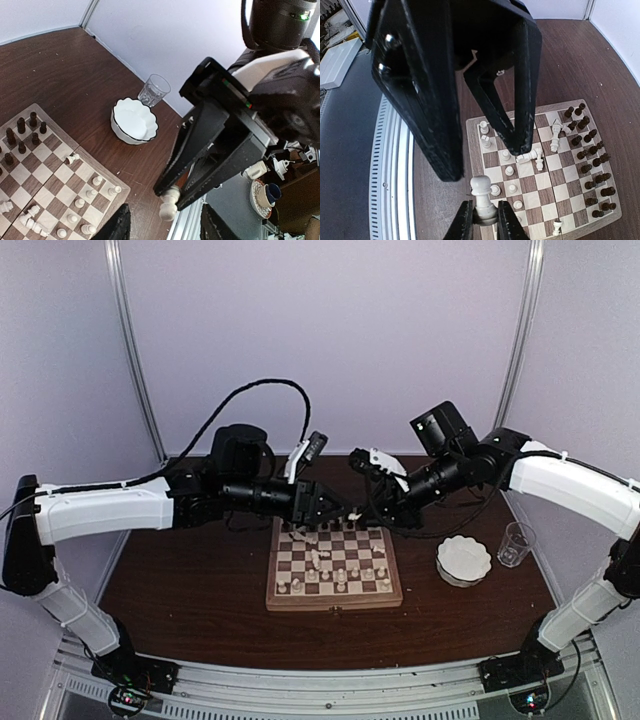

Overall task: Set up the chess pieces on the board
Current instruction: Pass from the left arm to the right, then place the pawn on b2.

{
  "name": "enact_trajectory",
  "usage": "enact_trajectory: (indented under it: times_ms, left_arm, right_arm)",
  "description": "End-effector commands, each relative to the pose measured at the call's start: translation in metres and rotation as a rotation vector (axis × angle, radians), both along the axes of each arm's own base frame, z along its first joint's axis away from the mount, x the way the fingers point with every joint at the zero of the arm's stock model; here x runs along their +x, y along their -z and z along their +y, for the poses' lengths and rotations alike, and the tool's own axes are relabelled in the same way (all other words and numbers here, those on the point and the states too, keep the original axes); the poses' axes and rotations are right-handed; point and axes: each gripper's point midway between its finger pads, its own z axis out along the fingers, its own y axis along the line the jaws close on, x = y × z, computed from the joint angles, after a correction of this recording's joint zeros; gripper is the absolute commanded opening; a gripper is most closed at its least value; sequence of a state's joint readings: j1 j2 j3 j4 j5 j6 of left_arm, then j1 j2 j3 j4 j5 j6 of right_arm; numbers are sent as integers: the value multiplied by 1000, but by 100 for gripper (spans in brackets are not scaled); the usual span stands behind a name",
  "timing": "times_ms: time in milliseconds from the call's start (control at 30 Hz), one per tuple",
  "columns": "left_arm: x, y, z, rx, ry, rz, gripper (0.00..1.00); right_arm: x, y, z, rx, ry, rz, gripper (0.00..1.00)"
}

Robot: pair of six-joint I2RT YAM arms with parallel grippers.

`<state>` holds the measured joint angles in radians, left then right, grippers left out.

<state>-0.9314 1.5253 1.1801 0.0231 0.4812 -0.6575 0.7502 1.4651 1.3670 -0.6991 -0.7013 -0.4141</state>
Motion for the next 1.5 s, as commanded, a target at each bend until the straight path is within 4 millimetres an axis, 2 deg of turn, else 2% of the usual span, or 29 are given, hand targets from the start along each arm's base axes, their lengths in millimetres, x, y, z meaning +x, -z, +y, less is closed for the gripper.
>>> enact_trajectory:
  times_ms: [0, 167, 667, 767, 833, 900, 967, 1033, 1067, 1100, 1200, 1300, 1367, 1467]
  left_arm:
    - [2, -16, -11, -57, 15, -31, 47]
    - [2, -12, -14, -53, 22, -9, 43]
    - [-5, -11, -24, -69, 89, 43, 13]
    - [-6, -11, -25, -68, 96, 50, 10]
    - [-5, -12, -25, -60, 92, 47, 9]
    - [-3, -12, -21, -13, 77, 26, 9]
    - [1, -10, -12, 86, 55, -16, 9]
    - [7, 6, 3, 253, 18, -35, 9]
    - [12, 7, 8, 306, 3, -69, 10]
    - [12, 22, 19, 416, 2, -61, 10]
    - [19, 49, 43, 638, -12, -78, 11]
    - [27, 83, 68, 835, -50, -75, 11]
    - [31, 104, 81, 933, -69, -65, 11]
    - [28, 128, 86, 989, -60, -24, 10]
  right_arm:
    - [-4, -12, 3, 60, -12, 19, 7]
    - [-4, -15, 4, 68, -15, 19, 7]
    - [-1, -11, 3, 63, -6, 13, 8]
    - [0, -11, 3, 63, -3, 10, 9]
    - [1, -10, 2, 59, 0, 6, 16]
    - [0, -12, -4, 48, -8, -3, 30]
    - [7, -17, -22, 57, 15, 0, 40]
    - [14, -19, -43, 63, 45, 15, 47]
    - [16, -17, -52, 60, 56, 21, 49]
    - [18, -13, -62, 54, 70, 28, 50]
    - [25, 4, -82, 46, 132, 22, 53]
    - [29, 23, -100, 10, 173, -44, 62]
    - [35, 26, -107, 1, 202, -41, 62]
    - [34, 24, -105, 31, 187, -14, 62]
